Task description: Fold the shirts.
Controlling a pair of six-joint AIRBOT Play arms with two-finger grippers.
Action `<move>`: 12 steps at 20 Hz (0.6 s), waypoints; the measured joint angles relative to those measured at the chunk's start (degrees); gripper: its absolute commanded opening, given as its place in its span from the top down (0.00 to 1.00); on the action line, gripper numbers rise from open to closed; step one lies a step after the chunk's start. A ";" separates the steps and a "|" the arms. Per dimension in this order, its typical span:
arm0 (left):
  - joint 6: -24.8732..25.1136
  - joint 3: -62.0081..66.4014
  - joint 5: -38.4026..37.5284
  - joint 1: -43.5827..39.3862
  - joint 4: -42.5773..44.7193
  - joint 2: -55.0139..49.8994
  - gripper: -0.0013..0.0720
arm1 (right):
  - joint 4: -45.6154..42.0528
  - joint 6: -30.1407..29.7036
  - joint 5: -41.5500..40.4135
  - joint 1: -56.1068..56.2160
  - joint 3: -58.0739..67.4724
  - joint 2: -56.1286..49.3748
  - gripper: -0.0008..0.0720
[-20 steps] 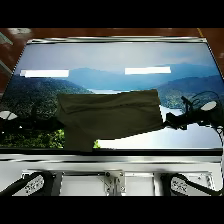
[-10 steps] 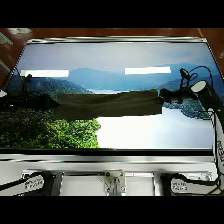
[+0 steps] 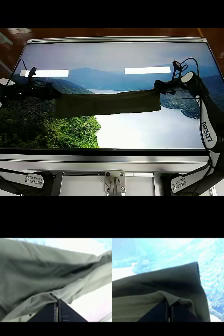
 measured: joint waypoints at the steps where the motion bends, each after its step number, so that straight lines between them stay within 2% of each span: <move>1: -0.39 0.90 0.00 0.00 -0.22 -1.44 0.93 | 0.00 0.35 -0.15 0.09 0.39 -0.59 0.90; 5: -1.16 2.73 0.35 0.00 -0.94 -5.68 0.93 | -0.07 1.18 -0.52 0.20 1.16 -2.19 0.87; 6: -1.29 2.91 0.42 0.00 -0.94 -6.25 0.88 | -0.13 1.38 -0.46 0.20 1.27 -2.51 0.58; 7: -1.31 3.06 0.42 0.00 -0.98 -6.71 0.68 | -0.13 1.64 -0.44 0.20 1.31 -2.71 0.16; 8: -1.49 3.19 0.42 0.00 -1.03 -6.99 0.29 | -0.11 2.03 -0.44 0.20 1.38 -2.86 0.08; 9: -1.81 3.23 0.39 0.00 -1.16 -7.23 0.06 | -0.11 2.36 -0.37 0.17 1.40 -2.97 0.08; 12: -2.62 3.91 -1.44 0.28 -1.16 -7.56 0.06 | -1.07 2.82 0.57 -0.72 1.44 -2.43 0.08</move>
